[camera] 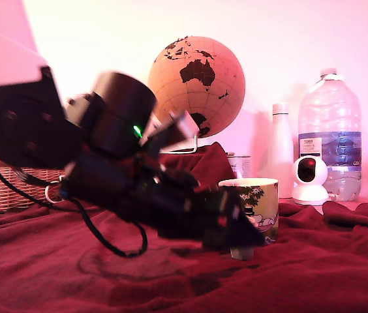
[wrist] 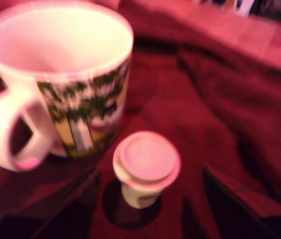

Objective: Pick up the coffee capsules on the table and drop them inside the coffee cup

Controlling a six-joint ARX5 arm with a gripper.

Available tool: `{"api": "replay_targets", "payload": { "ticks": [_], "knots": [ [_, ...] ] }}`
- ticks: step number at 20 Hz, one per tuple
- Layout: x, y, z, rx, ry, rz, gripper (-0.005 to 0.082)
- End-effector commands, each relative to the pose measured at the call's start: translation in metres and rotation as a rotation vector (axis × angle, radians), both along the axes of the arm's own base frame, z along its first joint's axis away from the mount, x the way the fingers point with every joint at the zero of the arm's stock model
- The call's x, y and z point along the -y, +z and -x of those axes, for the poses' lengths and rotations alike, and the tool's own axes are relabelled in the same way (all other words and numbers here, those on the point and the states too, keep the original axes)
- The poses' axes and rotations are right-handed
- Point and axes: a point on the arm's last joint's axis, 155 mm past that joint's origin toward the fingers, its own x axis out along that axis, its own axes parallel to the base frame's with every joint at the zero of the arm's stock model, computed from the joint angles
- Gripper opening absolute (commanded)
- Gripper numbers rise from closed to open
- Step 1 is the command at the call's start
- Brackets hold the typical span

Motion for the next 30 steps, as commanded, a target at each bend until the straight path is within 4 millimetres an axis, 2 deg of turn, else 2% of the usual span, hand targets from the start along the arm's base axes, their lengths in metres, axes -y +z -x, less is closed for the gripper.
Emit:
{"api": "replay_targets", "payload": {
  "ticks": [1, 5, 15, 20, 23, 26, 30],
  "knots": [
    [0.005, -0.005, 0.002, -0.009, -0.009, -0.006, 0.0589],
    [0.009, -0.015, 0.000, -0.039, -0.007, -0.022, 0.0589],
    [0.014, -0.018, -0.002, -0.054, -0.009, -0.036, 0.0576],
    [0.013, -0.020, -0.002, -0.059, -0.009, -0.041, 0.0359],
    [0.013, -0.020, -0.002, -0.059, -0.009, -0.041, 0.0265],
    [0.013, -0.020, -0.002, -0.053, -0.011, -0.044, 0.0210],
    [0.014, -0.016, -0.003, -0.047, -0.011, -0.037, 0.0208]
  ]
}}
